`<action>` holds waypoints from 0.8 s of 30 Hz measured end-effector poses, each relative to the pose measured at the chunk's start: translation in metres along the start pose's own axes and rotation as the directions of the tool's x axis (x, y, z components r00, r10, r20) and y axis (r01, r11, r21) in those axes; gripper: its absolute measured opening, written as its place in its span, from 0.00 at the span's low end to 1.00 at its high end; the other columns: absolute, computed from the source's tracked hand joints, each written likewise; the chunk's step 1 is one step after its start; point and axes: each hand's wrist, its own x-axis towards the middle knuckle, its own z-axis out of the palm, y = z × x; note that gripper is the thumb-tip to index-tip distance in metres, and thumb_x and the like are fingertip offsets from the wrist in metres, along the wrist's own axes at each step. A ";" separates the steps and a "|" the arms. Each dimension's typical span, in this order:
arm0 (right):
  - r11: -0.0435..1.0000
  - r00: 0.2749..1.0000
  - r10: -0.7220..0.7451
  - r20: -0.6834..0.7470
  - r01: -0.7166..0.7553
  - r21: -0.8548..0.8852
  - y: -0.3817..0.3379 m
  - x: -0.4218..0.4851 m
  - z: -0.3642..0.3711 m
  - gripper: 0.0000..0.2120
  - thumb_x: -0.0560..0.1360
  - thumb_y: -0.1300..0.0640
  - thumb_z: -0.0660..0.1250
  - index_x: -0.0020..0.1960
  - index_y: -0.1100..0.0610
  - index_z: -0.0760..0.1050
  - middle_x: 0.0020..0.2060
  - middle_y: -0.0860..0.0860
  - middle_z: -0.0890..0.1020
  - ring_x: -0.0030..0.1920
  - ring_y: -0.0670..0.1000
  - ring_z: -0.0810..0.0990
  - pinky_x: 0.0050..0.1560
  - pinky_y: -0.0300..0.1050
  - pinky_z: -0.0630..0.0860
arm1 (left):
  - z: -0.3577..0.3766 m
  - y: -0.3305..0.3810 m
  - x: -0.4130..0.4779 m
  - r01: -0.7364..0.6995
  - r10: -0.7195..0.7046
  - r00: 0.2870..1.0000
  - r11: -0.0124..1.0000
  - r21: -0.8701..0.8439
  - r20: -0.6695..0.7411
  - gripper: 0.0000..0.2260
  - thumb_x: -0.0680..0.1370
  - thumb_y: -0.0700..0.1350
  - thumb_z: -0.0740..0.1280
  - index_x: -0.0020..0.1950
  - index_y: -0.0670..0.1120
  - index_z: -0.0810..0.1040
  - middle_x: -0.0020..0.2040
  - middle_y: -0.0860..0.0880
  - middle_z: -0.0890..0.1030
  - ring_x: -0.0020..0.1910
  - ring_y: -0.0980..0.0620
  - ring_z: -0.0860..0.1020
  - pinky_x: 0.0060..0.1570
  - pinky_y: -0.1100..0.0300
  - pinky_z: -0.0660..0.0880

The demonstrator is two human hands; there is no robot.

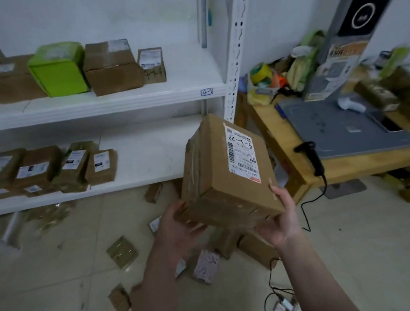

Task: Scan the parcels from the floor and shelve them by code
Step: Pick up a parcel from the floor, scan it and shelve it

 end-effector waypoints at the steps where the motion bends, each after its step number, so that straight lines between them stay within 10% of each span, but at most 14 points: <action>1: 0.999 0.999 -0.033 -0.034 0.032 -0.021 -0.009 -0.002 -0.005 0.40 0.53 0.46 0.79 0.64 0.53 0.79 0.54 0.58 0.83 0.54 0.59 0.79 0.62 0.57 0.71 | 0.014 -0.001 -0.001 -0.068 0.069 0.996 0.997 0.032 -0.049 0.12 0.81 0.47 0.61 0.55 0.40 0.79 0.54 0.40 0.80 0.53 0.40 0.78 0.48 0.48 0.75; 6: 0.977 0.987 -0.153 -0.048 0.144 -0.158 -0.044 -0.010 -0.028 0.36 0.60 0.43 0.75 0.67 0.51 0.75 0.58 0.58 0.83 0.60 0.61 0.79 0.62 0.59 0.75 | 0.075 -0.009 -0.013 -0.239 0.244 0.970 0.932 0.272 0.018 0.10 0.81 0.52 0.63 0.48 0.50 0.81 0.41 0.50 0.85 0.50 0.48 0.79 0.52 0.50 0.74; 11: 0.950 0.974 -0.228 -0.011 0.220 -0.220 -0.059 -0.011 -0.042 0.38 0.58 0.40 0.75 0.67 0.47 0.74 0.57 0.55 0.84 0.60 0.60 0.80 0.60 0.62 0.77 | 0.096 -0.017 -0.012 -0.243 0.213 0.970 0.833 0.498 0.116 0.31 0.60 0.69 0.76 0.58 0.57 0.78 0.58 0.54 0.82 0.61 0.46 0.79 0.65 0.42 0.74; 19: 0.954 0.966 -0.248 -0.080 0.228 -0.195 -0.071 -0.004 -0.059 0.43 0.57 0.33 0.77 0.69 0.47 0.74 0.61 0.55 0.82 0.64 0.60 0.78 0.62 0.62 0.76 | 0.114 -0.017 0.011 -0.225 0.182 0.974 0.830 0.511 0.134 0.16 0.73 0.55 0.72 0.58 0.52 0.78 0.58 0.49 0.80 0.58 0.46 0.79 0.54 0.48 0.79; 24: 0.972 0.961 -0.210 -0.179 0.185 -0.143 -0.087 0.009 -0.060 0.38 0.58 0.30 0.72 0.64 0.47 0.77 0.59 0.58 0.81 0.60 0.59 0.79 0.67 0.61 0.71 | 0.115 0.002 0.028 -0.222 0.143 0.972 0.815 0.536 0.184 0.25 0.61 0.57 0.73 0.56 0.53 0.79 0.58 0.49 0.80 0.58 0.46 0.78 0.58 0.45 0.77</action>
